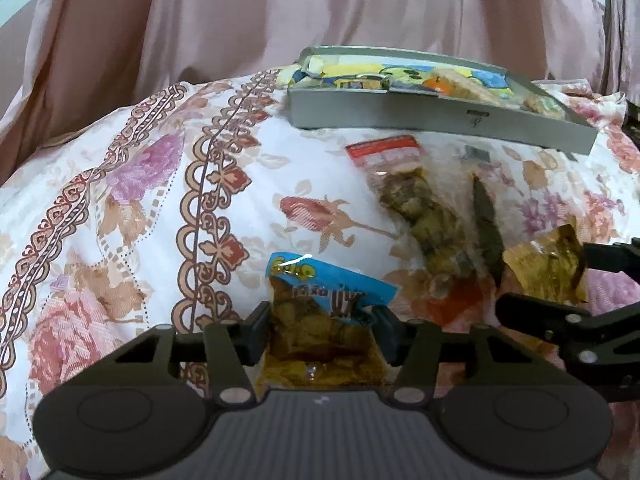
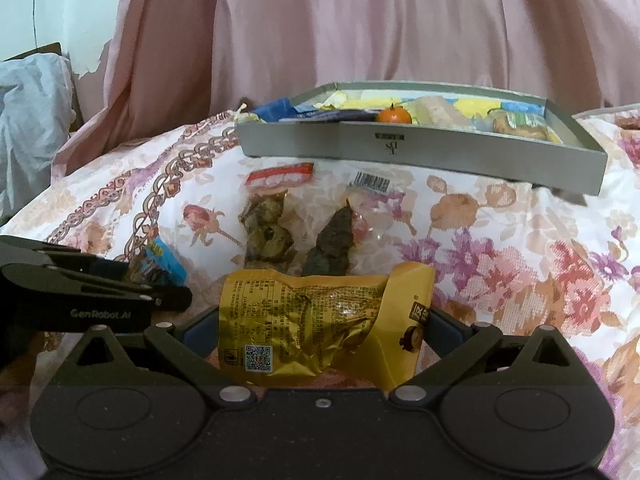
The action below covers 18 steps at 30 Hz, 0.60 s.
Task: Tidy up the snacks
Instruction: 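Grasp the blue-labeled yellow snack packet with the left tool while the right tool lifts the gold packet, then carry both held packets over the gray tray and lower them inside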
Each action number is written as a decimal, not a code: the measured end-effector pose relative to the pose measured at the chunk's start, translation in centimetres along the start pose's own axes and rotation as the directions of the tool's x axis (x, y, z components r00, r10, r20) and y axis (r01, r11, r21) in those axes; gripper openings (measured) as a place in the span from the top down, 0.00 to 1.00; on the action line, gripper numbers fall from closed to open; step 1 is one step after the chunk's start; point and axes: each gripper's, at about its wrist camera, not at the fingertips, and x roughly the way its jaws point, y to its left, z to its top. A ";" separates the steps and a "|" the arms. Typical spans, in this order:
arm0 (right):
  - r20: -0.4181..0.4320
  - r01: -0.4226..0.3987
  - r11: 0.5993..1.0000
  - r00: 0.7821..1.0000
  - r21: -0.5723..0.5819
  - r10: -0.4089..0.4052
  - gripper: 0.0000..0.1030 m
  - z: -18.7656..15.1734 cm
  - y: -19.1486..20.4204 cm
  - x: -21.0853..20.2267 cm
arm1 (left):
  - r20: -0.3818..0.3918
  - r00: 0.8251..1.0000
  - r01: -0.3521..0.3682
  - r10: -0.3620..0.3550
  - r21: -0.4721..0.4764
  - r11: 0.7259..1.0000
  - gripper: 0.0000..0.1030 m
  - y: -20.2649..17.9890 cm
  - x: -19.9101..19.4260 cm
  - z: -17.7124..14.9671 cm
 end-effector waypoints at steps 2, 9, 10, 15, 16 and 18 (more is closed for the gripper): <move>0.013 0.001 1.000 1.000 -0.002 -0.001 0.02 0.1 0.0 -0.3 | 0.016 1.000 0.000 0.000 -0.001 1.000 0.44 -0.3 -0.6 0.4; 0.114 0.013 1.000 0.993 -0.009 -0.012 0.02 1.2 -0.2 -2.2 | 0.114 0.993 0.023 -0.023 0.004 1.000 0.44 -1.7 -2.9 4.2; 0.134 0.016 1.000 0.991 -0.008 -0.015 0.02 1.4 -0.3 -2.5 | 0.130 0.991 0.029 -0.029 0.004 1.000 0.44 -1.8 -3.0 5.0; 0.239 0.057 0.998 0.969 0.030 -0.063 0.02 3.8 -1.4 -4.1 | 0.215 0.975 0.053 -0.055 0.014 0.998 0.44 -2.5 -2.9 9.2; 0.256 0.065 0.997 0.964 0.048 -0.075 0.02 4.4 -1.7 -4.2 | 0.233 0.971 0.054 -0.057 0.020 0.998 0.44 -2.5 -2.7 10.1; 0.290 0.077 0.994 0.952 0.082 -0.098 0.02 6.0 -2.6 -4.0 | 0.263 0.962 0.066 -0.069 0.021 0.998 0.43 -2.4 -2.1 11.7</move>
